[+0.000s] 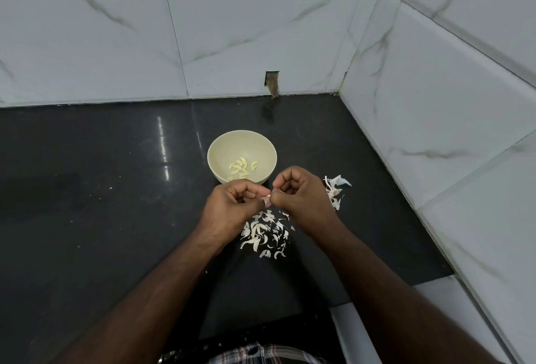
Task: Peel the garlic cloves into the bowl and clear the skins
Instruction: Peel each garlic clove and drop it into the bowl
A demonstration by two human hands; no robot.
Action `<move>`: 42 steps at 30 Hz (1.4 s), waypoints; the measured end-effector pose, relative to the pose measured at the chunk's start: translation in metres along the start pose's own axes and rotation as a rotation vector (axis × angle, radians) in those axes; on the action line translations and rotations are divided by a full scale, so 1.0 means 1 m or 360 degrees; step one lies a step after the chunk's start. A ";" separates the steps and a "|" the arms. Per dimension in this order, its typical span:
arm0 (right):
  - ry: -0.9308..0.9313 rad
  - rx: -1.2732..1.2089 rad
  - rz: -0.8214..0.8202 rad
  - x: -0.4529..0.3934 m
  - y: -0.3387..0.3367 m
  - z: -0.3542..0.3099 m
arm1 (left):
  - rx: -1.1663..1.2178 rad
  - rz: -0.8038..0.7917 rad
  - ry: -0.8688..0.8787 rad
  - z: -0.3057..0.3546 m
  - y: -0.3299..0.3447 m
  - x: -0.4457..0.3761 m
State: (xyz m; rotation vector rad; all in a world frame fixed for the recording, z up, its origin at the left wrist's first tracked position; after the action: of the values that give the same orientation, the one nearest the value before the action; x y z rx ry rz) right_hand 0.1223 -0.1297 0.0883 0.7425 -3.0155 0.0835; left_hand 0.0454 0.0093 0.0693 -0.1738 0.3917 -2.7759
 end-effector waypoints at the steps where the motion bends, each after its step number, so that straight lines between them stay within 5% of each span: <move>1: -0.0001 0.0003 0.0008 0.000 0.000 0.001 | 0.0032 0.0023 -0.0032 -0.001 0.000 0.000; 17: -0.0087 0.0448 0.0135 -0.001 -0.043 0.005 | 0.0609 0.0002 -0.0337 -0.003 0.005 0.001; 23: -0.0067 0.0305 -0.0157 0.010 -0.012 -0.005 | 0.0606 -0.0029 -0.0339 -0.003 0.007 0.001; 42: 0.0361 -0.0383 -0.0012 0.011 0.005 0.002 | 0.0239 0.0009 0.0001 -0.002 0.000 0.003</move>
State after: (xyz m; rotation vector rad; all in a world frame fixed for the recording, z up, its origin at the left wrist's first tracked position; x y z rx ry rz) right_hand 0.1101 -0.1306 0.0866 0.6712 -2.7429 -0.1797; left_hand 0.0427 0.0088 0.0674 -0.1354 0.1826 -2.7855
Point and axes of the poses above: each hand's wrist, its own x-axis away from the middle knuckle, its own y-axis out of the palm, z = x × y, the point moved 3 cm from there along -x, towards the middle knuckle, and after that the axes turned 15 degrees about -x, right-handed, at the moved point
